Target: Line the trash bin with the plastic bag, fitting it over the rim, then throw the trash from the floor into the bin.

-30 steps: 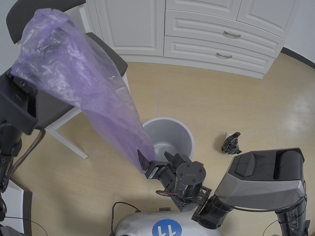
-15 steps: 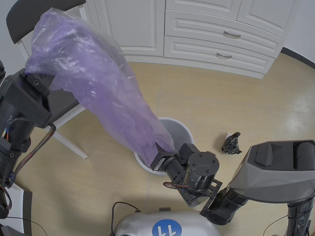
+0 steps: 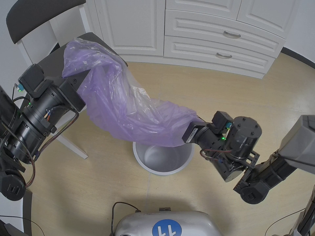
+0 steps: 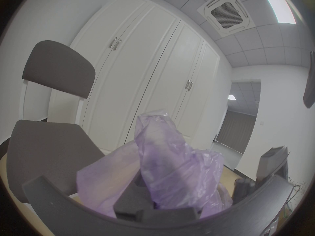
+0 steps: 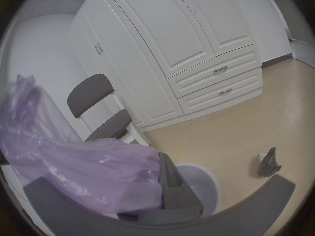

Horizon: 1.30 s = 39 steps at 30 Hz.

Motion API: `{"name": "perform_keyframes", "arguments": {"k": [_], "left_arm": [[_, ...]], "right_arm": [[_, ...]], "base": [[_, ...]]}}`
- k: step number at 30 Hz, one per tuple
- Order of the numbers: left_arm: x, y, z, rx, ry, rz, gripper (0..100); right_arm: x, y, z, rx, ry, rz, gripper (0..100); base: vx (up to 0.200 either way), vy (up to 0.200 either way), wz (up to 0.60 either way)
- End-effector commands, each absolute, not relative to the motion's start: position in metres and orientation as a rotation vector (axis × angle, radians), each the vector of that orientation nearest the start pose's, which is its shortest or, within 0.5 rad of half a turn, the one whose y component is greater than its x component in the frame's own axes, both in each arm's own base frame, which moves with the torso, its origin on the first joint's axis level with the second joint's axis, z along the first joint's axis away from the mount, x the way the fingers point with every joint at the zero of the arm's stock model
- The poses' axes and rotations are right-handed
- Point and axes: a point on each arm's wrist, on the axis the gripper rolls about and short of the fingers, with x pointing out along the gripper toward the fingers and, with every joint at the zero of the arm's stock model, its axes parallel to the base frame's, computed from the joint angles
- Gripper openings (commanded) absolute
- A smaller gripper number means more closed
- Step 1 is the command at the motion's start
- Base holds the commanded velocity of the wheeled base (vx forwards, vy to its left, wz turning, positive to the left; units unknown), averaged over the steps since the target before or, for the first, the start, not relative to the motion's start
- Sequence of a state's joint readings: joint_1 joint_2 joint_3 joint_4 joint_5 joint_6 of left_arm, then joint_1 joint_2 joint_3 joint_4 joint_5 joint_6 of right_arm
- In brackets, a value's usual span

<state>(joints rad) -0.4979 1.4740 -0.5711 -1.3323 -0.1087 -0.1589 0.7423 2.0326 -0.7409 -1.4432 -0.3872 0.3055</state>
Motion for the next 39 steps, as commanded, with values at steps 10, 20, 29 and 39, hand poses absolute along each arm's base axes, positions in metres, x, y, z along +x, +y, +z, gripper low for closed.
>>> {"name": "perform_keyframes", "arguments": {"k": [10,20,29,39], "left_arm": [[0.224,-0.110,0.209,-0.180,-0.204,-0.674,0],[0.241,-0.090,0.183,-0.091,-0.076,-0.625,0],[0.225,-0.074,0.162,-0.008,-0.018,-0.571,0],[0.230,-0.069,0.151,0.007,0.023,-0.548,0]], "right_arm": [[0.240,0.175,0.206,0.333,-0.062,0.309,0],[0.215,0.154,0.205,0.126,-0.040,0.283,0],[0.191,0.135,0.191,-0.080,-0.021,0.274,0],[0.183,0.129,0.165,-0.240,0.054,0.279,0]], "base": [[0.000,0.000,0.00],[0.000,0.000,0.00],[0.000,0.000,0.00],[0.000,0.000,0.00]]}}
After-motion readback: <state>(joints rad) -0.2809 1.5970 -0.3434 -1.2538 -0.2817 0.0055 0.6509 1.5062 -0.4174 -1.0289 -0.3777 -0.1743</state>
